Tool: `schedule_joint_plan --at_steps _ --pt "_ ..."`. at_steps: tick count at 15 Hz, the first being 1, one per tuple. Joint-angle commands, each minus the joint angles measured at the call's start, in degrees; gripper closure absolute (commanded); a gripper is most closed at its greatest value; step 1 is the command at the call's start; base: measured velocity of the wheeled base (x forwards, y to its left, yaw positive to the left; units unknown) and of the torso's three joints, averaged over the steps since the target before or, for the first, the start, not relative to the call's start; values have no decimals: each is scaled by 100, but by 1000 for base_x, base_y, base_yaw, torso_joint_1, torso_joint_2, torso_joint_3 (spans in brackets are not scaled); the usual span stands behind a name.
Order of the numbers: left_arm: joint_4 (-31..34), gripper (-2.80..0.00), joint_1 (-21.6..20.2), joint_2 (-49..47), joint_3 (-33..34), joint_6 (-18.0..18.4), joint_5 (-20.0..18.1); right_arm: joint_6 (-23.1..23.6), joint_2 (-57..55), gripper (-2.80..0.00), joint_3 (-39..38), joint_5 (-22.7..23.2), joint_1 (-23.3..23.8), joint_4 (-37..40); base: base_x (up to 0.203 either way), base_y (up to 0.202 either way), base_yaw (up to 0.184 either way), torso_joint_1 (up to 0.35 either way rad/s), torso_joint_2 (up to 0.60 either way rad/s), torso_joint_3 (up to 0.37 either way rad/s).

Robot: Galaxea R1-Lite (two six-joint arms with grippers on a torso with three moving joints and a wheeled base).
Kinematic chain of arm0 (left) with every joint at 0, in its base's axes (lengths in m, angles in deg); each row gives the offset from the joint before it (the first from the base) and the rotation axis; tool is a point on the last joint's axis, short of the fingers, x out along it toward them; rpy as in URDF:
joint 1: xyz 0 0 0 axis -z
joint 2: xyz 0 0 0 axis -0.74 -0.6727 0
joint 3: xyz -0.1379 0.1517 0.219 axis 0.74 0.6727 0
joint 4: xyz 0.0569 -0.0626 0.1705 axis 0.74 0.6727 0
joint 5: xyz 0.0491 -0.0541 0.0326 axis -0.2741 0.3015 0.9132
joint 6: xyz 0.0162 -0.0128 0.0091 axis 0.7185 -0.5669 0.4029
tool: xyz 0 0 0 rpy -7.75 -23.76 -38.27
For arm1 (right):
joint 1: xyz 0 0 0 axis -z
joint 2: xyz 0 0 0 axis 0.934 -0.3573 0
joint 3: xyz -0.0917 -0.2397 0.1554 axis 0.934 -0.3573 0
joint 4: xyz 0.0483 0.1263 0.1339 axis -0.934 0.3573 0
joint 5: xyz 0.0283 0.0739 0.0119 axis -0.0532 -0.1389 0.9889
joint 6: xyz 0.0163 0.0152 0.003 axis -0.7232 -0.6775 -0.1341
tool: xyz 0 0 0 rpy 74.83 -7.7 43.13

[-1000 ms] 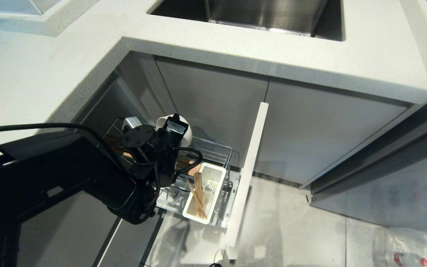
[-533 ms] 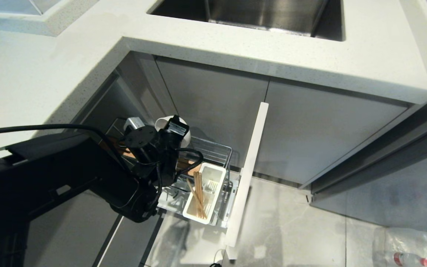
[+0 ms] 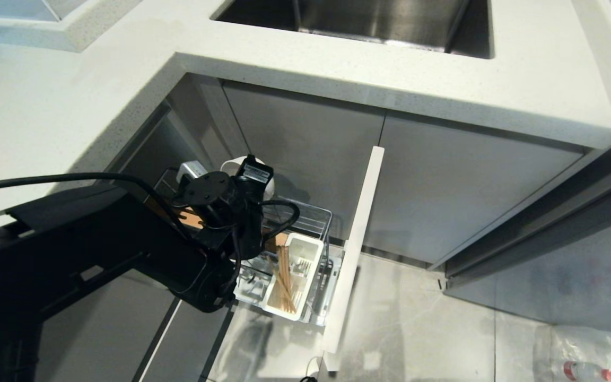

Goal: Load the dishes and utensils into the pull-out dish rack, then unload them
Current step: Pick up the bowl and place it in the cupboard

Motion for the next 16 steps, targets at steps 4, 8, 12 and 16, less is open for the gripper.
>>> schedule_joint_plan --at_steps 4,8,12,16 --pt "-48 0 43 33 -1 -691 -102 -1 -5 0 -9 0 2 -2 0 0 0 0 0 0" --pt "-48 0 78 139 122 -1111 -174 -1 -5 0 -9 0 2 5 0 0 0 0 0 0" --pt "-48 0 -6 380 481 -2133 -441 -1 -5 0 -9 0 2 2 0 0 0 0 0 0" --pt "-48 0 -100 265 534 -2331 -454 -1 -5 0 -9 0 1 3 0 0 0 0 0 0"
